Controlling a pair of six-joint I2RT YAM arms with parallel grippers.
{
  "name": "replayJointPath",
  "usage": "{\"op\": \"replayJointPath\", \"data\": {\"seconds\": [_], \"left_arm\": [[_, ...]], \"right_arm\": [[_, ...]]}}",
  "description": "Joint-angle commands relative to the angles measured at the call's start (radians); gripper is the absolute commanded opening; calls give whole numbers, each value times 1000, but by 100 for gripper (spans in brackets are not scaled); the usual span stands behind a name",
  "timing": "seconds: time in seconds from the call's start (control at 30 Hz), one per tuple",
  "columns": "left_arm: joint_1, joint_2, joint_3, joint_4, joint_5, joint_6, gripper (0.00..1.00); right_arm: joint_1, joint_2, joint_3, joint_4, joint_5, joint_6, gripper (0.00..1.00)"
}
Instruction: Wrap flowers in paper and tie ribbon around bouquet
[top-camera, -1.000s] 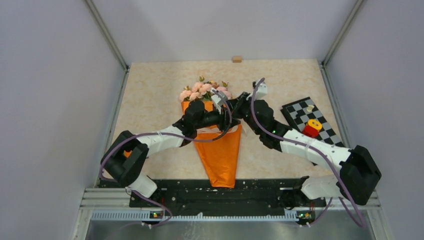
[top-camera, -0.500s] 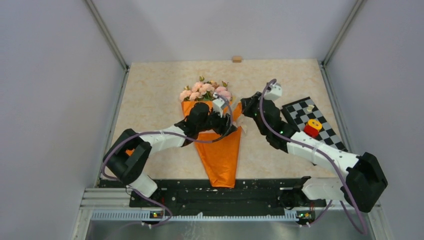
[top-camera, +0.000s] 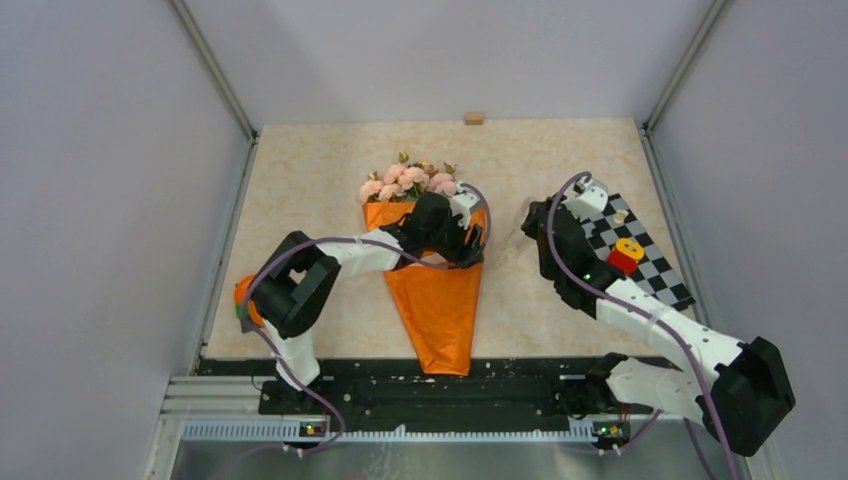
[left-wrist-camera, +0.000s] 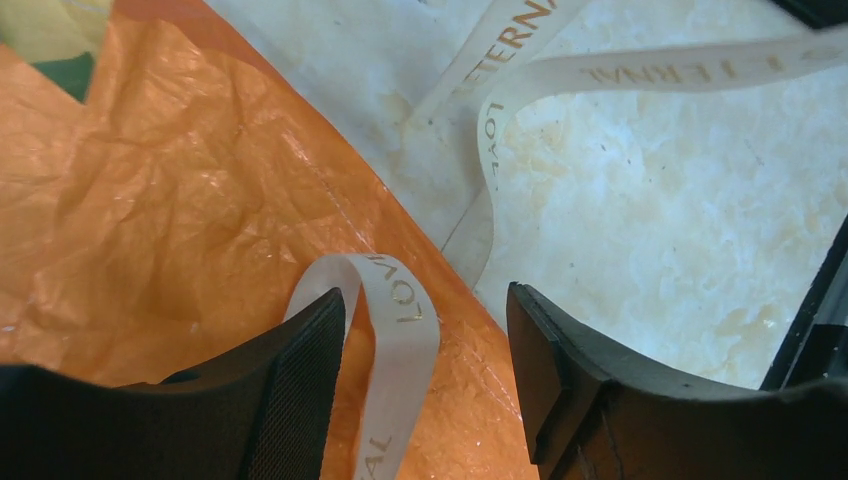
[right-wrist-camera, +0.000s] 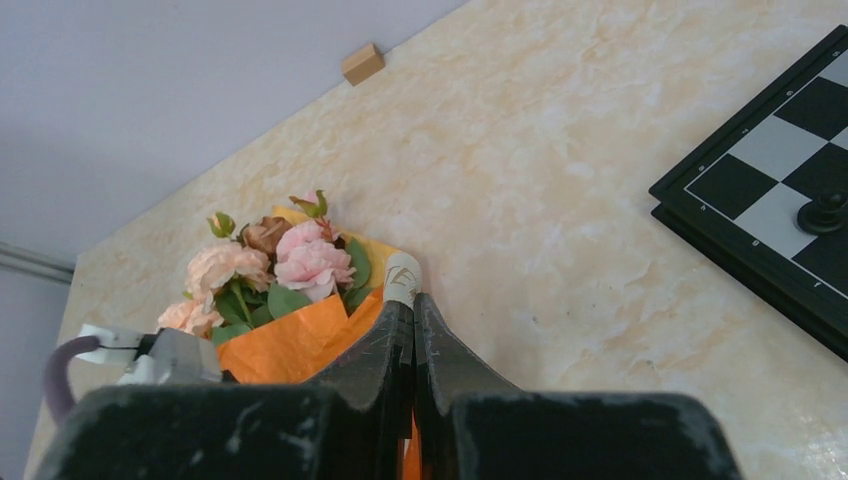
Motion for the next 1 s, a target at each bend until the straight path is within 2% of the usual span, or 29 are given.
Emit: {"op": "replayJointPath", "data": {"seconds": [0.0, 0.23, 0.3, 0.43, 0.53, 0.6, 0.7, 0.77, 0.83, 0.9, 0.97], "left_arm": [[-41, 44, 65, -93, -57, 44, 64], [-59, 129, 164, -223, -207, 32, 55], [-66, 148, 182, -235, -206, 30, 45], [-70, 170, 216, -262, -200, 14, 16], [-68, 152, 229, -265, -197, -29, 2], [-60, 122, 227, -259, -187, -74, 0], [-22, 45, 198, -235, -81, -142, 0], [18, -24, 138, -168, 39, -203, 0], [75, -104, 36, -20, 192, -291, 0], [148, -173, -90, 201, 354, -419, 3], [202, -225, -206, 430, 439, -520, 8]], "right_arm": [[-11, -21, -13, 16, 11, -27, 0], [-12, -63, -45, 45, -15, -42, 0], [-12, -75, -53, 47, -12, -42, 0], [-13, -89, -63, 48, -10, -44, 0], [-14, -90, -64, 47, -21, -44, 0], [-14, -90, -63, 48, -38, -40, 0], [-14, -88, -56, 55, -79, -38, 0], [-14, -86, -44, 59, -114, -38, 0], [-14, -80, -33, 73, -156, -39, 0], [-14, -73, -28, 117, -221, -51, 0], [-12, -59, -27, 191, -315, -73, 0]]}}
